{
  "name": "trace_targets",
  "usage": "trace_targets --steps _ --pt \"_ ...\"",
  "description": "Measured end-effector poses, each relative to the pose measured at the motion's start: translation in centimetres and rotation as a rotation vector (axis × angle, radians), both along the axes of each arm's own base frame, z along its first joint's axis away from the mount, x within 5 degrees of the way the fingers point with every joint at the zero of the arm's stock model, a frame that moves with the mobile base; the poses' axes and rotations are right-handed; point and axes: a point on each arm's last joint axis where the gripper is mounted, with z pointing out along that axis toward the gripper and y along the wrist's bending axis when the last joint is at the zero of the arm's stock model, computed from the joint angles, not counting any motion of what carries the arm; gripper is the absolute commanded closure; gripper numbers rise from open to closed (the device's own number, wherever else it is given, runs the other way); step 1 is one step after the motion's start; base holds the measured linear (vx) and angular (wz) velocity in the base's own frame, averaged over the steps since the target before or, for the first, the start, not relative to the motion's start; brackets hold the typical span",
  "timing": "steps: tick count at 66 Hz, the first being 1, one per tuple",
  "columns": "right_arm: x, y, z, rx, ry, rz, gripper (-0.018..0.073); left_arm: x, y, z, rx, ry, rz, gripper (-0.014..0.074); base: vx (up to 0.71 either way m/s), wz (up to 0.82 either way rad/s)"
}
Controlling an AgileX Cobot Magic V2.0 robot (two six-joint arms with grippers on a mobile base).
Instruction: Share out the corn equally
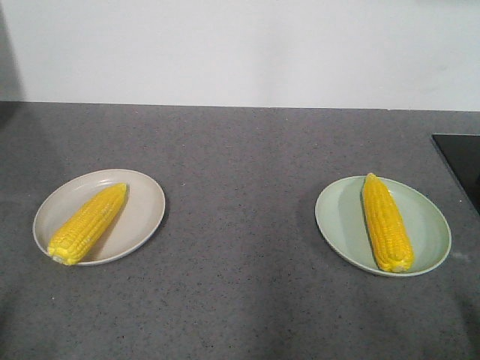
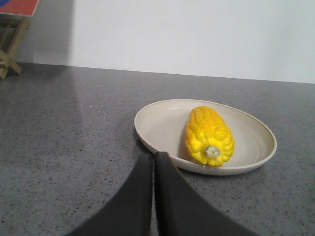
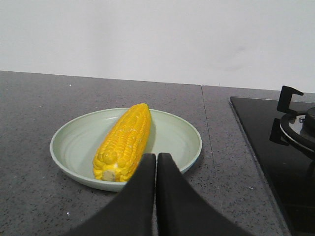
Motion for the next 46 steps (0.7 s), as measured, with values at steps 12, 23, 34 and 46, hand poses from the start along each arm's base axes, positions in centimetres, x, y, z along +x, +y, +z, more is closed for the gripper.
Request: trace_targets --steps 12,23,34,46 --pt "0.00 0.00 -0.02 0.000 0.002 0.000 0.0564 0.00 0.00 0.00 0.000 0.000 0.000 0.0602 0.00 0.00" --pt "0.00 0.00 -0.03 0.000 0.004 0.000 0.0564 0.00 0.00 0.00 0.000 0.000 0.000 0.0602 0.00 0.00" --pt "0.00 0.00 -0.03 0.000 0.004 0.000 0.0564 0.00 0.00 0.00 0.000 0.000 0.000 0.0602 0.00 0.00" --pt "0.00 0.00 -0.03 0.000 0.004 0.000 0.0564 0.00 0.00 0.00 -0.001 0.000 0.000 0.0602 0.00 0.00"
